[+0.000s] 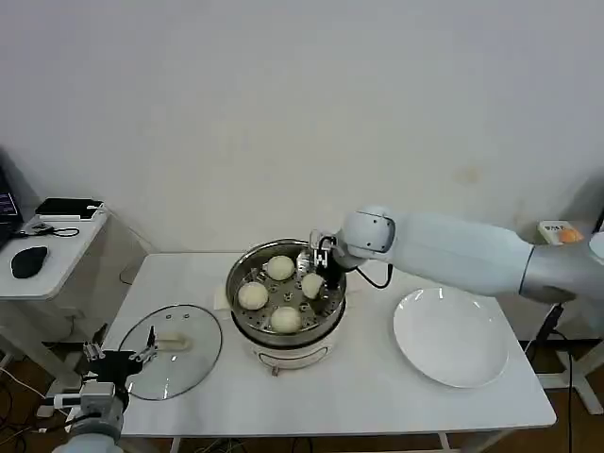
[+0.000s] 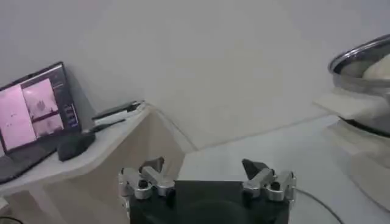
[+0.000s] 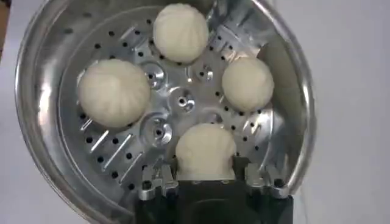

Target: Take steamed baozi put them in steamer then cover it.

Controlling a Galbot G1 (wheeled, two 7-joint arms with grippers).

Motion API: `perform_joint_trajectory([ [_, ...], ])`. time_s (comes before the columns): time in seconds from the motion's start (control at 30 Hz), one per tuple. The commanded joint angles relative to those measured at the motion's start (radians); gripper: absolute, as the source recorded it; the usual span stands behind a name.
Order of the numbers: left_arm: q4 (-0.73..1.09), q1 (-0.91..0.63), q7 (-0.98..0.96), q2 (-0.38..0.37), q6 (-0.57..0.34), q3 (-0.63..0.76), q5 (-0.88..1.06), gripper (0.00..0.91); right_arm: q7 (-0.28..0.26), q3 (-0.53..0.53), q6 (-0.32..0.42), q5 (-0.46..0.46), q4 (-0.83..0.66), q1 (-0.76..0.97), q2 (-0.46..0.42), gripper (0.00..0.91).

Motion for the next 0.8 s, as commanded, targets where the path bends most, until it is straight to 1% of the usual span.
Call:
perform_joint_trajectory([
  [0.03, 0.002, 0.001, 0.0, -0.001, -0.001, 0.0, 0.001, 0.907, 0.011, 0.007, -0.008, -0.04, -0.017, -0.025, 0.008, 0.907],
  [0.13, 0.002, 0.001, 0.0, -0.001, -0.002, -0.001, 0.0, 0.907, 0.02, 0.015, -0.003, -0.059, -0.016, -0.031, -0.001, 0.907],
  [0.23, 0.002, 0.002, 0.0, -0.001, -0.003, -0.003, -0.001, 0.907, 0.04, 0.05, 0.003, -0.057, 0.004, -0.036, -0.026, 0.907],
  [0.33, 0.002, 0.002, 0.0, 0.0, -0.003, -0.002, 0.0, 0.907, 0.086, 0.098, 0.012, -0.05, 0.049, -0.039, -0.069, 0.907],
  [0.4, 0.001, 0.001, 0.0, 0.001, -0.002, -0.001, -0.001, 0.907, 0.107, 0.123, 0.015, -0.038, 0.093, -0.036, -0.101, 0.907],
  [0.43, 0.001, 0.001, 0.0, 0.001, -0.002, -0.001, -0.001, 0.907, 0.129, 0.149, 0.014, -0.02, 0.146, -0.035, -0.138, 0.907],
  [0.47, 0.002, 0.0, 0.001, 0.001, -0.001, -0.001, -0.001, 0.907, 0.135, 0.154, 0.014, -0.015, 0.159, -0.035, -0.147, 0.907],
  [0.53, 0.003, -0.001, 0.001, 0.001, 0.0, 0.0, -0.001, 0.907, 0.173, 0.198, 0.017, 0.0, 0.256, -0.044, -0.208, 0.907],
  [0.6, 0.005, -0.002, 0.001, 0.0, 0.0, 0.003, -0.001, 0.907, 0.199, 0.225, 0.02, 0.009, 0.296, -0.058, -0.237, 0.907],
  [0.63, 0.006, -0.003, 0.001, 0.0, 0.001, 0.004, -0.002, 0.907, 0.268, 0.272, 0.051, 0.01, 0.338, -0.093, -0.275, 0.907],
  [0.67, 0.008, -0.005, 0.001, -0.002, 0.001, 0.005, -0.003, 0.907, 0.278, 0.278, 0.054, 0.013, 0.351, -0.098, -0.284, 0.907],
  [0.7, 0.011, -0.007, 0.0, -0.003, 0.001, 0.007, -0.004, 0.907, 0.34, 0.326, 0.066, 0.011, 0.381, -0.143, -0.312, 0.907],
  [0.73, 0.012, -0.007, 0.0, -0.005, 0.001, 0.007, -0.004, 0.907, 0.385, 0.38, 0.104, -0.016, 0.402, -0.207, -0.338, 0.907],
  [0.77, 0.013, -0.008, 0.0, -0.005, 0.001, 0.009, -0.003, 0.907, 0.405, 0.411, 0.125, -0.027, 0.412, -0.247, -0.351, 0.907],
  [0.8, 0.013, -0.008, 0.0, -0.006, 0.001, 0.013, -0.003, 0.907, 0.439, 0.453, 0.141, -0.033, 0.426, -0.313, -0.364, 0.907],
])
